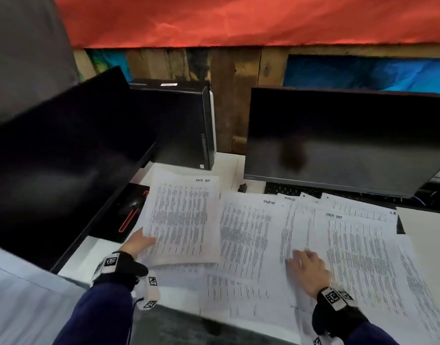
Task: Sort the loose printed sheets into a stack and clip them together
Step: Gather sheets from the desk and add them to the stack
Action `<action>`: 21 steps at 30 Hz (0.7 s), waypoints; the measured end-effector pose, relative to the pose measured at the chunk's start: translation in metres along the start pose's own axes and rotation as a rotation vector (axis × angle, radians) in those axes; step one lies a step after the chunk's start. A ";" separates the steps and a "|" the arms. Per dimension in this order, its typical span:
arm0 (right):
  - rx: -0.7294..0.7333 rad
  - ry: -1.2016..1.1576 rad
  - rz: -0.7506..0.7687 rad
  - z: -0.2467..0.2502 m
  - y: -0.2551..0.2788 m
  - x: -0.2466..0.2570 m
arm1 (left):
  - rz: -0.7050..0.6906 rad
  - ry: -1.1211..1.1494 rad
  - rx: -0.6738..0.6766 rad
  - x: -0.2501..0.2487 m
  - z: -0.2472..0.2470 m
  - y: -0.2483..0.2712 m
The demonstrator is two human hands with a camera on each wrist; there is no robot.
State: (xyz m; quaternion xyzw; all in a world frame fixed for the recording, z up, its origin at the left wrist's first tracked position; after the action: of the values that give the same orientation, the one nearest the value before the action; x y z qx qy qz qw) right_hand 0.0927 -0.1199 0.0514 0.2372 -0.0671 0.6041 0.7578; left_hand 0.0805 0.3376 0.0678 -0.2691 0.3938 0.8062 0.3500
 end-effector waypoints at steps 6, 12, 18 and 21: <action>0.034 -0.005 -0.008 0.000 -0.001 0.002 | 0.112 -0.191 0.050 0.048 0.010 -0.018; -0.002 -0.036 -0.052 0.000 -0.007 -0.005 | 0.257 -0.299 -0.262 0.048 0.020 -0.008; -0.105 -0.521 -0.181 0.000 -0.021 -0.017 | -0.427 -0.365 -0.392 -0.066 -0.071 0.031; 0.048 -1.008 -0.381 -0.017 -0.020 -0.011 | -0.435 -0.315 -0.041 -0.081 -0.151 0.034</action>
State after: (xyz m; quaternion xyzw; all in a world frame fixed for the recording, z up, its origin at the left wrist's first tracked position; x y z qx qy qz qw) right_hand 0.1054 -0.1248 0.0267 0.5231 -0.3642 0.2685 0.7223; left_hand 0.1274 0.1695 0.0582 -0.2259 0.2509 0.7519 0.5663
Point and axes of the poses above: each hand's wrist, its own y-axis away from the middle knuckle, its own z-axis out of the back of the hand, x = y × z, the point moved 7 cm from there along -y, towards the middle knuckle, and after that the axes turned 6 degrees about -x, right-handed, at the moved point
